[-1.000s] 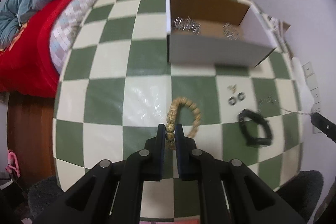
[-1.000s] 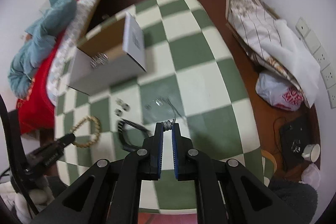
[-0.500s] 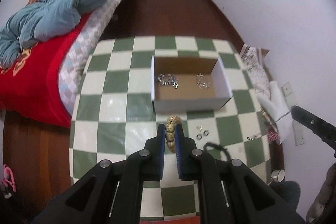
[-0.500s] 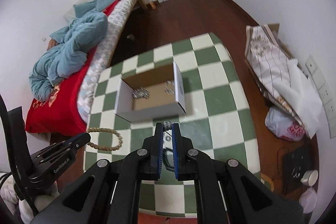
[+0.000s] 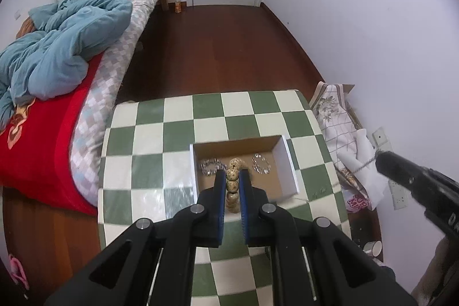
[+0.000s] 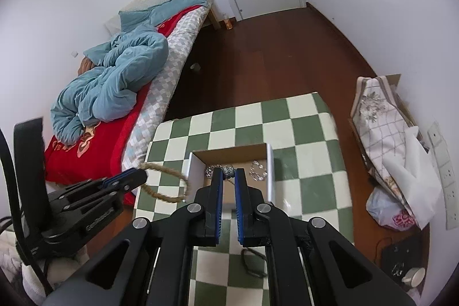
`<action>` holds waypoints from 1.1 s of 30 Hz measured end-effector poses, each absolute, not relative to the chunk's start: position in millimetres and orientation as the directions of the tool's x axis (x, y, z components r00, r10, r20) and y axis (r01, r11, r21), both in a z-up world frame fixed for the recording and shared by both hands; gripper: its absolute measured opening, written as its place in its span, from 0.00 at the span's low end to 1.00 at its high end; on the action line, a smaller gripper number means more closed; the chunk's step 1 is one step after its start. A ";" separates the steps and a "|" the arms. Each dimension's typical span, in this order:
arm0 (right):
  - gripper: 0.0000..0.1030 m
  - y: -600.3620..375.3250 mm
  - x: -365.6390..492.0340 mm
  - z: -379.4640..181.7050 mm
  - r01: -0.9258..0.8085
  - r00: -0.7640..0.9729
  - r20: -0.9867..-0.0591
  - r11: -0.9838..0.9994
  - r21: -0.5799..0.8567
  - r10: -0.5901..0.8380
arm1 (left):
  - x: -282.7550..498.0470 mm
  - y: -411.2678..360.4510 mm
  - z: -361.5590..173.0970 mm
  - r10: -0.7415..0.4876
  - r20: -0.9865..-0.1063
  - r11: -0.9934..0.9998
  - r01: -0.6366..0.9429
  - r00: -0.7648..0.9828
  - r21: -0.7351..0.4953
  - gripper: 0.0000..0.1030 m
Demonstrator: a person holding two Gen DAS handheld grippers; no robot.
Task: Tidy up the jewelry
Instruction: 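Carry the necklace and bead bracelet into the box and open both tools, then withdraw both tools from the box toward the black band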
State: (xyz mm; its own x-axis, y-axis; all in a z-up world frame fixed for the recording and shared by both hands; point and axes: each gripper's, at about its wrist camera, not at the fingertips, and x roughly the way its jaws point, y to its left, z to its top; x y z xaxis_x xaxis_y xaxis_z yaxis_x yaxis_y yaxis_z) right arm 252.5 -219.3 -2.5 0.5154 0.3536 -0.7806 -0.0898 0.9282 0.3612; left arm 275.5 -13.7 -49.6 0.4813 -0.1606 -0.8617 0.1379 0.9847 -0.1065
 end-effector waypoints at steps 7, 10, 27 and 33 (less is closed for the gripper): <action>0.08 -196.3 290.5 -33.8 -0.094 0.458 -0.814 0.930 0.355 0.357 | 318.7 -16.1 -93.2 -0.172 -0.909 0.981 0.152 0.381 -0.121 0.06; 0.08 -191.2 303.5 -55.6 -0.078 0.425 -0.831 0.929 0.362 0.359 | 331.8 -13.0 -118.3 -0.187 -0.929 0.979 0.144 0.318 -0.147 0.06; 0.59 -181.0 357.2 -157.3 0.014 0.208 -0.930 0.950 0.312 0.302 | 360.7 6.9 -143.4 -0.104 -0.942 0.994 0.004 0.319 -0.108 0.99; 0.92 -172.9 349.1 -164.5 -0.033 0.202 -0.973 0.993 0.109 0.113 | 348.3 21.6 -136.7 0.076 -0.913 0.997 -0.047 0.400 0.062 1.00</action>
State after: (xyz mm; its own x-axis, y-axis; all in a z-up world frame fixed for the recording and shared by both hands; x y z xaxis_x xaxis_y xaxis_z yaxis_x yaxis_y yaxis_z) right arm 349.1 -172.9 -164.5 0.2025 0.1134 -0.9727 -0.0330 0.9935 0.1090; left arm 348.3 21.6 -136.7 0.4004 0.0759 -0.9132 -0.0467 0.9970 0.0624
